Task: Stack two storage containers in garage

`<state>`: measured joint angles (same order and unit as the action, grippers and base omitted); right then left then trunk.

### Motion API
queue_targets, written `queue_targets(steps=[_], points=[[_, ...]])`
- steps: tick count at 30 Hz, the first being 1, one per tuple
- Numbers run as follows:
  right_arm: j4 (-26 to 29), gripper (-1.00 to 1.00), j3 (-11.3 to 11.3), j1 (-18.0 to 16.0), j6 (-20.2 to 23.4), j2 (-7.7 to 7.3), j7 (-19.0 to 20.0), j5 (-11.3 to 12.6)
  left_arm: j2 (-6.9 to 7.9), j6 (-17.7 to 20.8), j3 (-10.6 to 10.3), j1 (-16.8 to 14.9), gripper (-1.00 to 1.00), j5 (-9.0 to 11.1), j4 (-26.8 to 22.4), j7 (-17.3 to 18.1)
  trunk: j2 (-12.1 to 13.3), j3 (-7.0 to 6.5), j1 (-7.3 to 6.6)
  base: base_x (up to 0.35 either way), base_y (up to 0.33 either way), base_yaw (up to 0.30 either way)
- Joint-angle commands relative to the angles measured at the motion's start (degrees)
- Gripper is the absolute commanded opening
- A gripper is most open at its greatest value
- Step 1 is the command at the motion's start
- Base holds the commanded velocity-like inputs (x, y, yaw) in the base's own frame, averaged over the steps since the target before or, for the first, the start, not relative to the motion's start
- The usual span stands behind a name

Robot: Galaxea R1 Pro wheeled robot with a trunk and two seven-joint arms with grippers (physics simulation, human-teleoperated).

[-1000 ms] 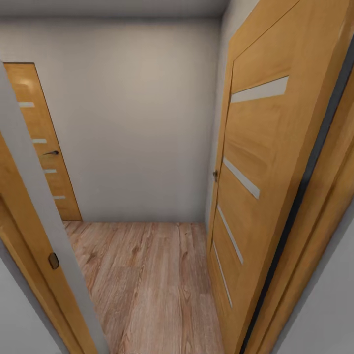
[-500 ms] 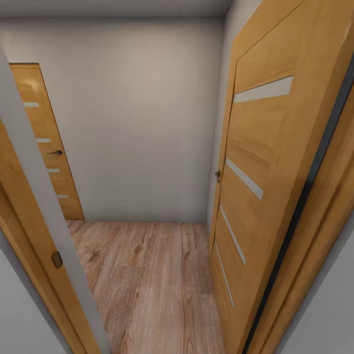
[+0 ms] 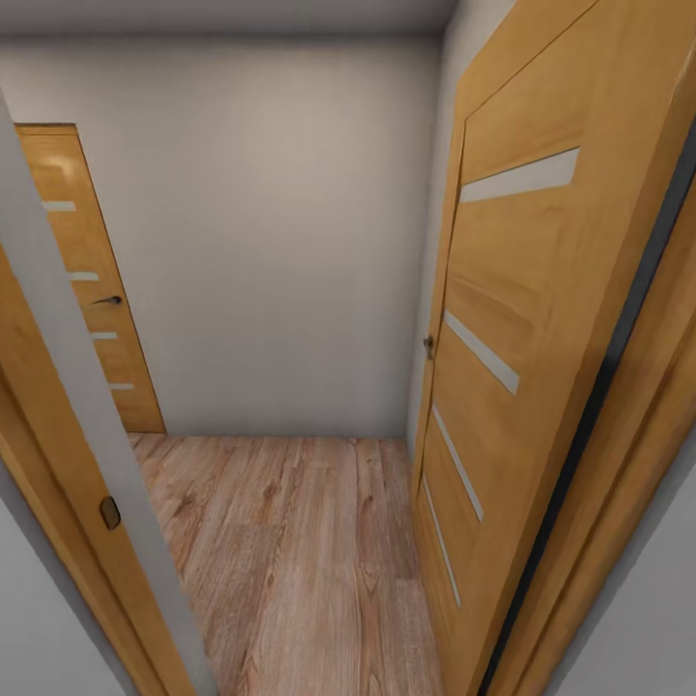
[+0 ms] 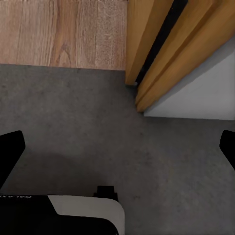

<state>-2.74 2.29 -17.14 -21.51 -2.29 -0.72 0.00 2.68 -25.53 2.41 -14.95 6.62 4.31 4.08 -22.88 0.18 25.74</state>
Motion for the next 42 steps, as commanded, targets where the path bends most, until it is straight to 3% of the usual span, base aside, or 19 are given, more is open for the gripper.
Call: queue_targets(steps=[1,22,35,42], points=[[-0.2,1.0,0.2,-0.1,-0.4,0.0,-0.1,0.0,0.03,-0.3,0.2,-0.1,1.0,0.5,0.3,0.4,0.0,0.02,0.04,0.219,0.0,0.0],[-0.2,1.0,0.3,-0.1,-0.4,0.0,-0.1,0.0,0.05,-0.3,0.2,-0.1,1.0,0.5,0.3,0.4,0.0,0.02,0.04,0.306,0.043,0.0],[-0.2,1.0,0.2,-0.1,-0.4,0.02,-0.1,0.0,-0.11,-0.3,0.2,-0.1,1.0,0.5,0.3,0.4,0.0,0.02,0.04,0.038,0.012,0.0],[-0.2,1.0,0.2,-0.1,-0.4,0.02,-0.1,0.0,-0.04,-0.3,0.2,-0.1,1.0,0.5,0.3,0.4,0.0,0.02,0.04,0.247,0.0,0.0]])
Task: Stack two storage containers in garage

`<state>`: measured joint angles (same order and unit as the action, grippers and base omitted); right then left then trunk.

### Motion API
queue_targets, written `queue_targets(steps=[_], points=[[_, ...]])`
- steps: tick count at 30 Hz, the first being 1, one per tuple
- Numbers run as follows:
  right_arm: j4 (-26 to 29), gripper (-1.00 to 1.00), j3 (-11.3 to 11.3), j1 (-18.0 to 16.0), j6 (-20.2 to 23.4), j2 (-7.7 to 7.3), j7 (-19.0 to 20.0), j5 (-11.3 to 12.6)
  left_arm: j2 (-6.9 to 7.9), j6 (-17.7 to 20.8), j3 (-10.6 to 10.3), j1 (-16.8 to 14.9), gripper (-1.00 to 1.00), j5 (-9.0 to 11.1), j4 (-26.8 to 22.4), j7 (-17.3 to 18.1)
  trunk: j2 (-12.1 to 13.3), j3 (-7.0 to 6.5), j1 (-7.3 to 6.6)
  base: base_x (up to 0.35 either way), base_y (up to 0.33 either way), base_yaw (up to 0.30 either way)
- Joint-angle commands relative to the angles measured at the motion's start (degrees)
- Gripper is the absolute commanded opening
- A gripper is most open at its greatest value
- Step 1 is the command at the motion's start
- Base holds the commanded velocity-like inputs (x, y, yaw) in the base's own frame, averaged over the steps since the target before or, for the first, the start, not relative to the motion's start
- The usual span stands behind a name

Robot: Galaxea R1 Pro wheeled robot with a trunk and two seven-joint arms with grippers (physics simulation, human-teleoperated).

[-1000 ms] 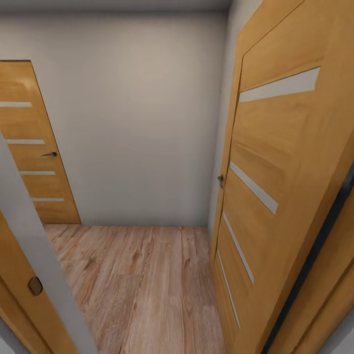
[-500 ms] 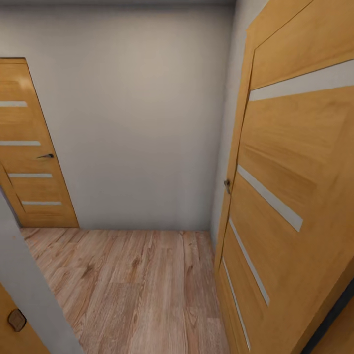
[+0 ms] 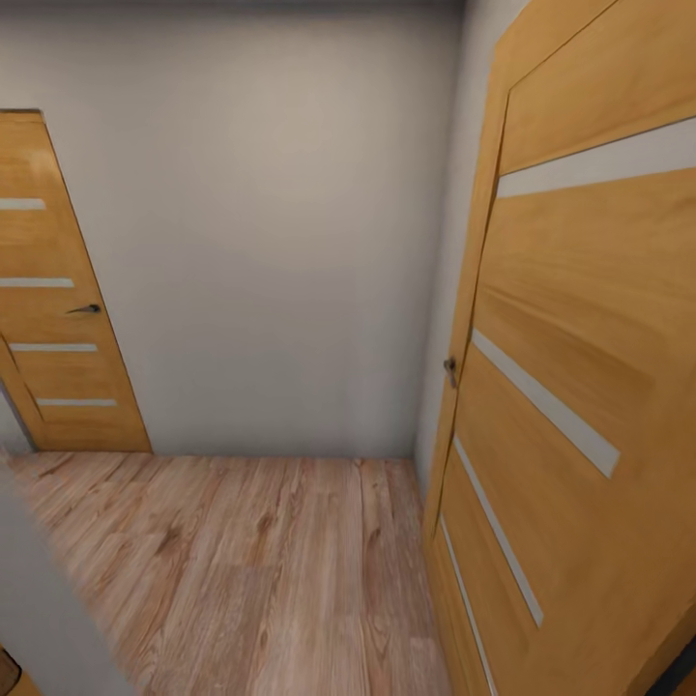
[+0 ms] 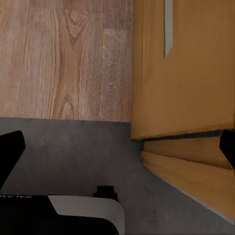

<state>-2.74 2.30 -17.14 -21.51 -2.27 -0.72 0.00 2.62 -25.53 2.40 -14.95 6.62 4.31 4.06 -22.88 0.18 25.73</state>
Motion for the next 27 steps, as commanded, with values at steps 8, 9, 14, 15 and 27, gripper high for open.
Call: queue_targets(steps=[8,9,14,15,27], points=[[-0.2,1.0,0.2,-0.1,-0.4,-0.01,-0.1,0.0,0.01,-0.3,0.2,-0.1,1.0,0.5,0.3,0.4,0.0,0.02,0.05,0.325,0.0,0.0],[-0.2,1.0,0.2,-0.1,-0.4,-0.01,-0.1,0.0,0.01,-0.3,0.2,-0.1,1.0,0.5,0.3,0.4,0.0,0.02,0.05,0.327,0.0,0.0],[-0.2,1.0,0.2,-0.1,-0.4,-0.01,-0.1,0.0,0.01,-0.3,0.2,-0.1,1.0,0.5,0.3,0.4,0.0,0.02,0.05,0.205,0.0,0.0],[-0.2,1.0,0.2,-0.1,-0.4,-0.01,-0.1,0.0,0.01,-0.3,0.2,-0.1,1.0,0.5,0.3,0.4,0.0,0.02,0.05,0.046,0.0,0.0],[-0.2,1.0,0.2,-0.1,-0.4,-0.01,-0.1,0.0,0.01,-0.3,0.2,-0.1,1.0,0.5,0.3,0.4,0.0,0.02,0.05,0.007,0.0,0.0]])
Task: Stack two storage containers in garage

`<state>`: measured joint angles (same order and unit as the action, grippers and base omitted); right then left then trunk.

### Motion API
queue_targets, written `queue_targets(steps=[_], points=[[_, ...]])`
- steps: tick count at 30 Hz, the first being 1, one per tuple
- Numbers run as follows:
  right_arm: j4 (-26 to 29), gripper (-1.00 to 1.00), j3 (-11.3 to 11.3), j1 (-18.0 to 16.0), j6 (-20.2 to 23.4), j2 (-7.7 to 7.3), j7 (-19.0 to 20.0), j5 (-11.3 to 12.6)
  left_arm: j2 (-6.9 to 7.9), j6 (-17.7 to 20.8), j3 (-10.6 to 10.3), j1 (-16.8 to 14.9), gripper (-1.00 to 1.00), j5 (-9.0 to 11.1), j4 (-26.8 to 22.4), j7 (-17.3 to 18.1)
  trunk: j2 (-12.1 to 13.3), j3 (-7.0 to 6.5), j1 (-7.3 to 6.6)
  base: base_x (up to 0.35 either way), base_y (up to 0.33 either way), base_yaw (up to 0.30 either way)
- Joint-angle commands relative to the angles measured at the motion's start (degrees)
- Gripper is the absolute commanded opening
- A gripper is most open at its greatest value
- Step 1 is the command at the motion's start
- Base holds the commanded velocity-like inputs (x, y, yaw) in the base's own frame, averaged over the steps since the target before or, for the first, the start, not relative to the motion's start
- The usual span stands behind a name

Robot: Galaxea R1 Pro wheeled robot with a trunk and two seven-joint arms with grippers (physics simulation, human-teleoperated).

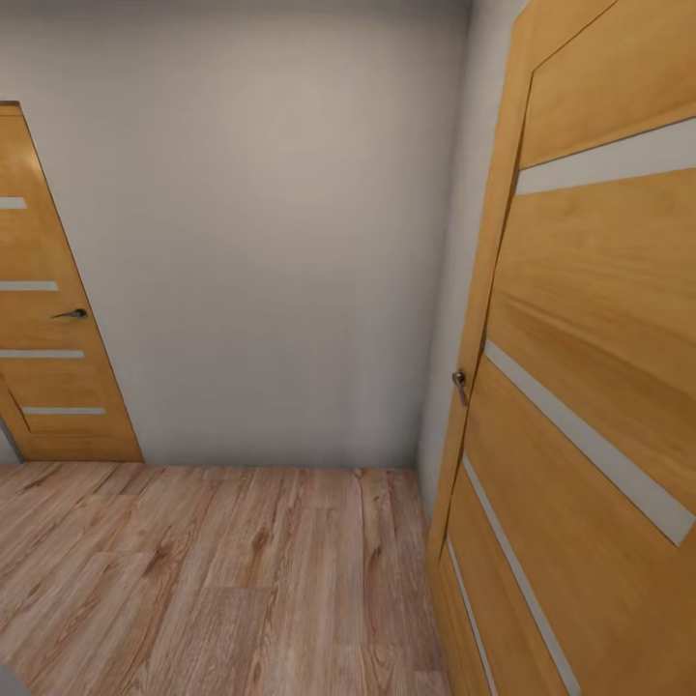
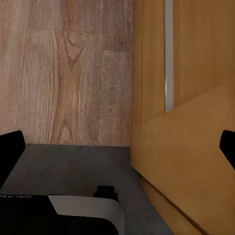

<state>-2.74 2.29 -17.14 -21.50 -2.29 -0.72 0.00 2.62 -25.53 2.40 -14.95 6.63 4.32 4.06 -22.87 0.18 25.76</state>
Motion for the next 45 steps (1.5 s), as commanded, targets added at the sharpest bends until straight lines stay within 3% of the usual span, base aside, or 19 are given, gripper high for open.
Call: queue_targets(steps=[1,22,38,45], points=[[-0.3,1.0,0.2,-0.1,-0.4,0.0,-0.1,0.0,0.01,-0.3,0.2,-0.1,1.0,0.5,0.3,0.4,0.0,0.02,0.02,0.0,0.054,0.0],[-0.3,1.0,0.2,-0.1,-0.4,0.01,-0.1,0.0,-0.14,-0.3,0.2,-0.1,1.0,0.5,0.3,0.4,0.0,0.02,0.02,0.001,0.047,0.0],[-0.3,1.0,0.3,-0.1,-0.4,0.0,-0.1,0.0,0.0,-0.3,0.2,-0.1,1.0,0.5,0.3,0.4,0.0,0.02,0.02,0.29,0.0,0.0],[-0.3,1.0,0.3,-0.1,-0.4,0.0,-0.1,0.0,-0.1,-0.3,0.2,-0.1,1.0,0.5,0.3,0.4,0.0,0.02,0.02,0.065,0.0,0.0]])
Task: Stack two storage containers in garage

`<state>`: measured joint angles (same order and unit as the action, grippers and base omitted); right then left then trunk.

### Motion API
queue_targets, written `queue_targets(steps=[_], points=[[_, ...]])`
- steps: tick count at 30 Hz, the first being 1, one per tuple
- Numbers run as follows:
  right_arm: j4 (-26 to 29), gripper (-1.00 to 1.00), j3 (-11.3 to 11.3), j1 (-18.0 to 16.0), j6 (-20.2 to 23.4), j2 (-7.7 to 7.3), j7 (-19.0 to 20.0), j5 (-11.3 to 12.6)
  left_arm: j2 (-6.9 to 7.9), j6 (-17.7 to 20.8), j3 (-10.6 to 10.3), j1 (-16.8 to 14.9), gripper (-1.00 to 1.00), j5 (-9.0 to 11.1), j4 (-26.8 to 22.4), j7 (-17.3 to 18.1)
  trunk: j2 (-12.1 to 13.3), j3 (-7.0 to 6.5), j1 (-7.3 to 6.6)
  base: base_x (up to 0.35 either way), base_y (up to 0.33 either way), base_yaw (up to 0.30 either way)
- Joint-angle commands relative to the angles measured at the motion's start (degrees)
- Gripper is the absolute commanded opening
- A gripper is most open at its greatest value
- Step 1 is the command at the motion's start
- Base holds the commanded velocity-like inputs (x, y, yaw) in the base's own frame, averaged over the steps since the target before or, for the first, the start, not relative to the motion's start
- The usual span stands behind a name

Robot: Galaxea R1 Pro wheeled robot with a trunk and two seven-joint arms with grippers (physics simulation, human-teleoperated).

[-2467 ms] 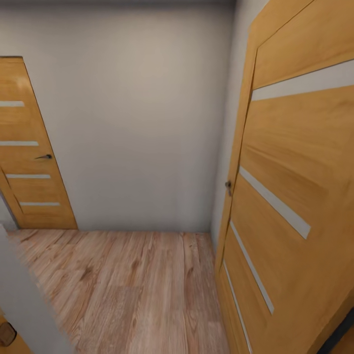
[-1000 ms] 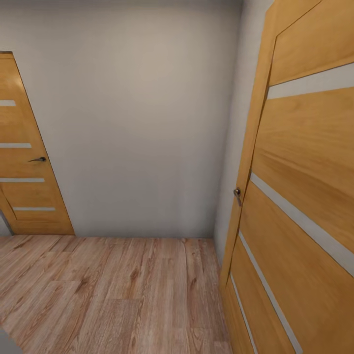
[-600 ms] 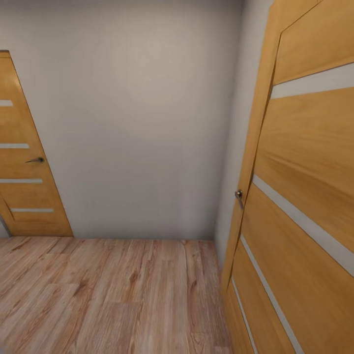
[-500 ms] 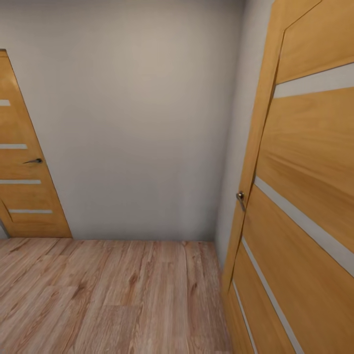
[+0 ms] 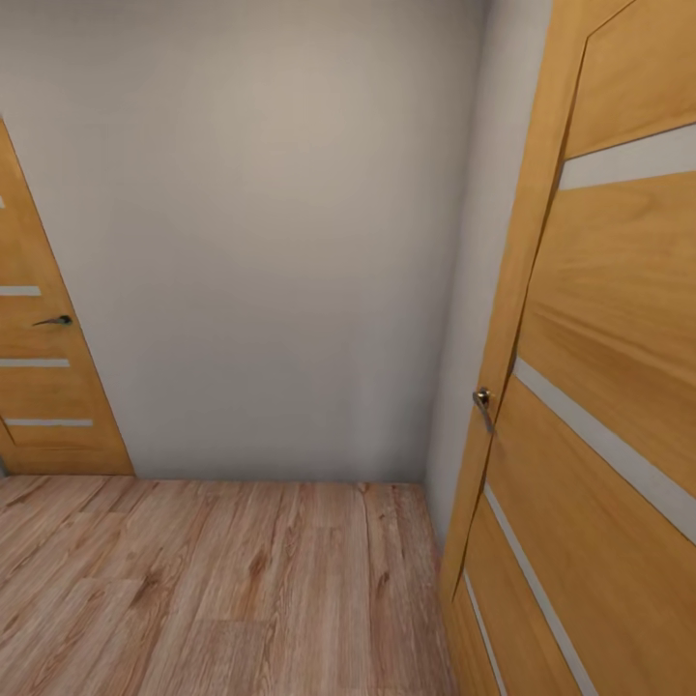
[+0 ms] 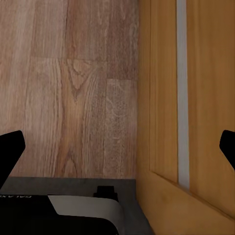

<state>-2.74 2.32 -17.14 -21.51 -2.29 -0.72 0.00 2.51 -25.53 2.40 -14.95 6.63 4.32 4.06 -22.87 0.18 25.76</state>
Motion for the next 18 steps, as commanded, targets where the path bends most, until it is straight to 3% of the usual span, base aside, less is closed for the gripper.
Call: queue_targets(steps=[1,6,13,18], points=[[-0.3,1.0,0.2,-0.1,-0.4,0.0,-0.1,0.0,-0.01,-0.3,0.2,-0.1,1.0,0.5,0.3,0.4,0.0,0.02,0.03,0.008,0.0,0.0],[-0.3,1.0,0.2,-0.1,-0.4,0.0,-0.1,0.0,-0.09,-0.3,0.2,-0.1,1.0,0.5,0.3,0.4,0.0,0.02,0.03,0.059,0.0,0.0],[-0.3,1.0,0.2,-0.1,-0.4,0.0,-0.1,0.0,-0.03,-0.3,0.2,-0.1,1.0,0.5,0.3,0.3,0.0,0.02,0.03,0.275,0.0,0.0],[-0.3,1.0,0.2,-0.1,-0.4,0.0,-0.1,0.0,-0.02,-0.3,0.2,-0.1,1.0,0.5,0.3,0.4,0.0,0.02,0.03,0.093,0.0,0.0]])
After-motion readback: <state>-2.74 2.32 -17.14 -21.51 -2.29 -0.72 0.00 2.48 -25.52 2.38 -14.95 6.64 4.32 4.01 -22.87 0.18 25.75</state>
